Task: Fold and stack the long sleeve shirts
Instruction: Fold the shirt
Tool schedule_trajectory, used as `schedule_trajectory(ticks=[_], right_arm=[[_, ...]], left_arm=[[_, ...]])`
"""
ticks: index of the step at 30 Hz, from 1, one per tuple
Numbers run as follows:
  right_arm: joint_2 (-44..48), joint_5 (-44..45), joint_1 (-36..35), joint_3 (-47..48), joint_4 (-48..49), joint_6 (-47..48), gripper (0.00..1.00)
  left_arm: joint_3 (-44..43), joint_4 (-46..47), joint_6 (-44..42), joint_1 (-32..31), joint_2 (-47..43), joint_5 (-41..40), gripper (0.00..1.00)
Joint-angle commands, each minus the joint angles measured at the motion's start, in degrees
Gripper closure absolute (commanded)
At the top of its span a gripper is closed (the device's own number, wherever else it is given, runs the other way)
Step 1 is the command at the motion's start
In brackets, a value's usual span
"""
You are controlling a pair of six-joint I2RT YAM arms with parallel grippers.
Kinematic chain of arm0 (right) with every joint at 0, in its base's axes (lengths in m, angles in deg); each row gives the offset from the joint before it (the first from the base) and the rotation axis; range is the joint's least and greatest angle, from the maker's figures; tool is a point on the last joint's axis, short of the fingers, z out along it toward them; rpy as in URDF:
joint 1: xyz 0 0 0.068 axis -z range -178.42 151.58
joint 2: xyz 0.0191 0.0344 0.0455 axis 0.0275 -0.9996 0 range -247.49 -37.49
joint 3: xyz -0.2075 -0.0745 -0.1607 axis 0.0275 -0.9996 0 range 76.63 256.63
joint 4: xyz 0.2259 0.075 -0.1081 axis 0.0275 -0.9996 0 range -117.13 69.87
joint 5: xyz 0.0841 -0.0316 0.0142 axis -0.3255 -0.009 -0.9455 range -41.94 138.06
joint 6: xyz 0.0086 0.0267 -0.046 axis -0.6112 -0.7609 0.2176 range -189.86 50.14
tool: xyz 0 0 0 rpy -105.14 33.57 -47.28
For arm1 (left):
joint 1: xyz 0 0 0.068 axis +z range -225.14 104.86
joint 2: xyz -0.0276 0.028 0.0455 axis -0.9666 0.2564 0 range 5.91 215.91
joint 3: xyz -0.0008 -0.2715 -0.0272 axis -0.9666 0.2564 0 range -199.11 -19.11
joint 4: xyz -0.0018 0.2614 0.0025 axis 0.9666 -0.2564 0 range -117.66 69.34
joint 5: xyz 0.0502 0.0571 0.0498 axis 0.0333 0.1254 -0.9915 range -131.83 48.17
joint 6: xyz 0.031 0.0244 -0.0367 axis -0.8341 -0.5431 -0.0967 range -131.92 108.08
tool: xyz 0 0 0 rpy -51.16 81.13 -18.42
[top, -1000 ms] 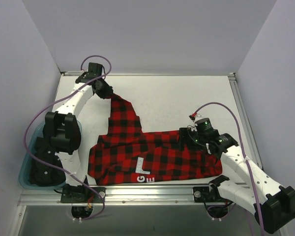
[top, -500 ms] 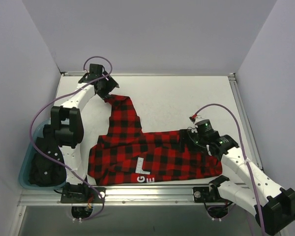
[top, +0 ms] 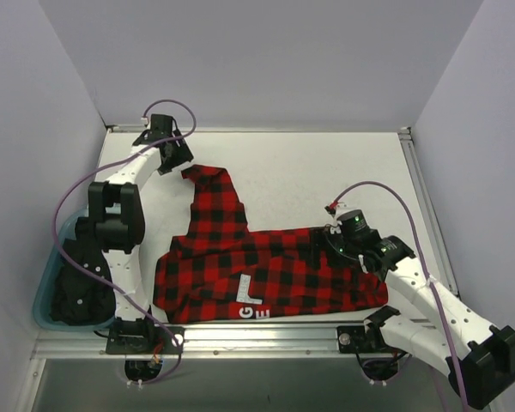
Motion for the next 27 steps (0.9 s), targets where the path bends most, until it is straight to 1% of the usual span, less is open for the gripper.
schedule_trajectory(ticks=[1,6,10,13,14,16,17,18,20,24,25,27], right_arm=[[-0.1,0.0,-1.0,0.5,-1.7,0.8,0.20],[-0.9,0.9,-1.9,0.5,-1.9,0.1,0.20],[-1.8,1.2,-2.7,0.8,-1.9,-0.2,0.20],[-2.4,1.9,-3.5,1.2,-1.9,-0.5,0.20],[-2.6,2.1,-3.8,1.3,-2.0,-0.5,0.20],[-2.6,2.5,-4.4,1.5,-1.9,-0.7,0.20],[-2.7,2.6,-4.6,1.6,-2.0,-0.7,0.20],[-2.7,2.9,-4.8,1.9,-2.0,-0.9,0.20],[-2.7,3.6,-5.4,2.3,-2.0,-1.0,0.20],[-2.8,4.4,-6.4,3.6,-2.0,-1.3,0.20],[-2.7,4.6,-6.6,4.2,-1.9,-1.3,0.20],[-2.6,5.1,-7.4,4.8,-1.9,-1.4,0.20]], left_arm=[[-5.3,1.7,-5.1,0.8,4.2,1.5,0.23],[-8.1,1.6,-5.7,1.2,8.8,4.6,0.27],[-8.9,1.8,-5.5,1.3,10.4,7.0,0.36],[-8.2,2.4,-4.6,1.2,10.1,10.2,0.54],[-7.2,2.9,-4.3,1.2,9.2,10.8,0.69],[-5.6,3.4,-3.5,1.2,6.8,11.0,0.84],[-4.9,3.4,-3.1,1.3,5.8,11.1,0.88],[-2.8,3.4,-2.3,1.2,4.5,11.2,0.96],[-0.1,3.4,-1.1,1.3,0.1,11.5,1.00],[7.3,3.4,3.3,1.1,-9.3,13.1,1.00],[10.7,3.3,3.9,1.0,-13.5,13.5,1.00],[14.1,2.5,5.7,0.4,-18.2,14.4,1.00]])
